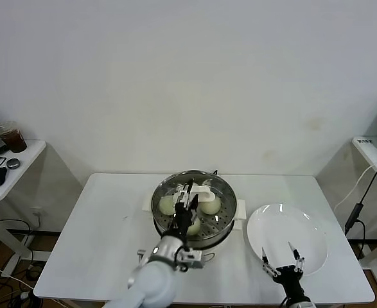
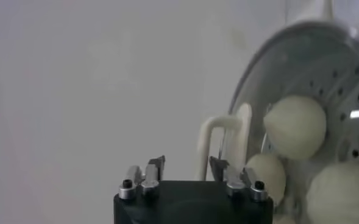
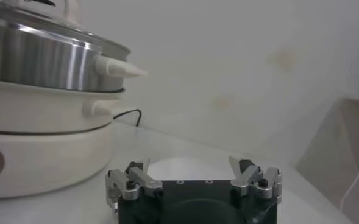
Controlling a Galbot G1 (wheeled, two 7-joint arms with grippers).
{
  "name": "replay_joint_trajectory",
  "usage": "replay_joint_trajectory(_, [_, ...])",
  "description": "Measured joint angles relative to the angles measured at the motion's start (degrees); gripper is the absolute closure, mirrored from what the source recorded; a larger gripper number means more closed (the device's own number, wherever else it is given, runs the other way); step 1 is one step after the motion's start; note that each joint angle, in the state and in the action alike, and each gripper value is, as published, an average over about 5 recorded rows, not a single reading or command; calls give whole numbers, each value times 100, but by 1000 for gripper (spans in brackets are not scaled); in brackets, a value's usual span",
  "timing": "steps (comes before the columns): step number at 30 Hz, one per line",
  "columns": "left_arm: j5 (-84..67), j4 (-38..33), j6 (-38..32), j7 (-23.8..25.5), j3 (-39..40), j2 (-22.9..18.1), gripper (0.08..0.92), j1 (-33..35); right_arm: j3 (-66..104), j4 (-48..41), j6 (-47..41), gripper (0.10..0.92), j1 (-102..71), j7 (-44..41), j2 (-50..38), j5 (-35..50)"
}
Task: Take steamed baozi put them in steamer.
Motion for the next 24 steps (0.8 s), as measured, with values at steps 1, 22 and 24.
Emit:
replay_joint_trajectory(1, [-159, -96, -115, -88, -89, 19, 313, 156, -1, 1, 0, 203, -4, -1, -1, 0])
replay_joint_trajectory(22, [-5750, -1006, -3474, -1486, -3278, -244, 177, 4226, -296, 354, -300, 203, -358, -192, -261, 540])
replay_joint_trajectory(24, [-6074, -905, -3649, -1490, -3406, -303, 177, 4428, -345, 442, -360, 203, -452, -213, -321, 638])
